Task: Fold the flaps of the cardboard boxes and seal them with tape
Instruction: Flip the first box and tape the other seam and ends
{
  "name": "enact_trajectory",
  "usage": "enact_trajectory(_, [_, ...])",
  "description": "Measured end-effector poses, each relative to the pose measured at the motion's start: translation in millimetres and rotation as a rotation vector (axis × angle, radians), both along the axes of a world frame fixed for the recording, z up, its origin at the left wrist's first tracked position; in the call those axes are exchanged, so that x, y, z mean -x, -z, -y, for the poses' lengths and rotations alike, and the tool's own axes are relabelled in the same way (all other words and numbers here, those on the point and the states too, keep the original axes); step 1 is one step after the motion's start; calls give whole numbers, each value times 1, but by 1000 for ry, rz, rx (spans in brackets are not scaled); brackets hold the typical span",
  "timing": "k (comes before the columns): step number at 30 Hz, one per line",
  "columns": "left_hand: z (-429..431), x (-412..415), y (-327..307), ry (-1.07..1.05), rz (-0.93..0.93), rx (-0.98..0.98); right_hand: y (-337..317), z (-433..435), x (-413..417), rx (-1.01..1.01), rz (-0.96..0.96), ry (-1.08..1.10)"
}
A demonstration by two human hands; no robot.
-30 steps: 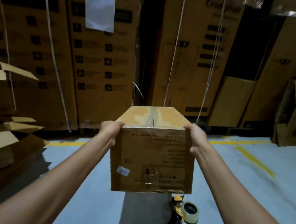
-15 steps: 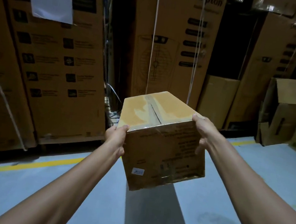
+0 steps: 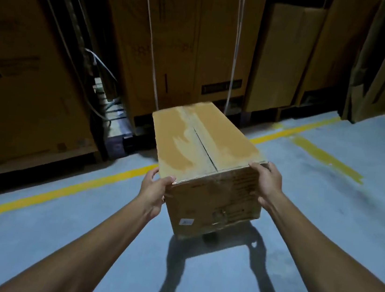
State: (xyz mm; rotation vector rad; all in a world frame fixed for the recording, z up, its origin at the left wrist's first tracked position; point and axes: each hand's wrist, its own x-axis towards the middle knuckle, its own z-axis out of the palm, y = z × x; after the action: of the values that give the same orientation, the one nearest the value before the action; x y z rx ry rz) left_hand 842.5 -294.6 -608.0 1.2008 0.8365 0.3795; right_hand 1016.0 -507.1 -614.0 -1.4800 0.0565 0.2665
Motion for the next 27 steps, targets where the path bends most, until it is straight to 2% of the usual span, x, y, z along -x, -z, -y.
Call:
enact_trajectory(6, [-19, -45, 62, 10, -29, 81, 85, -27, -42, 80, -105, 91])
enact_trajectory(11, [-26, -74, 103, 89, -40, 68, 102, -59, -66, 335, -76, 130])
enact_trajectory(15, [-31, -102, 118, 126, -6, 40, 113, -85, -80, 523, 74, -29])
enact_trajectory(19, [-34, -102, 120, 179, -13, 33, 119, -89, -88, 649, 49, -196])
enact_trajectory(21, [-34, -99, 113, 201, -26, 46, 109, -80, -81, 645, 49, -280])
enact_trajectory(24, [-28, -103, 88, 129, -114, 104, 80, -65, -60, 517, -2, -389])
enact_trajectory(27, [-20, -95, 70, 43, -94, 139, 35, -52, -20, 381, 47, -368])
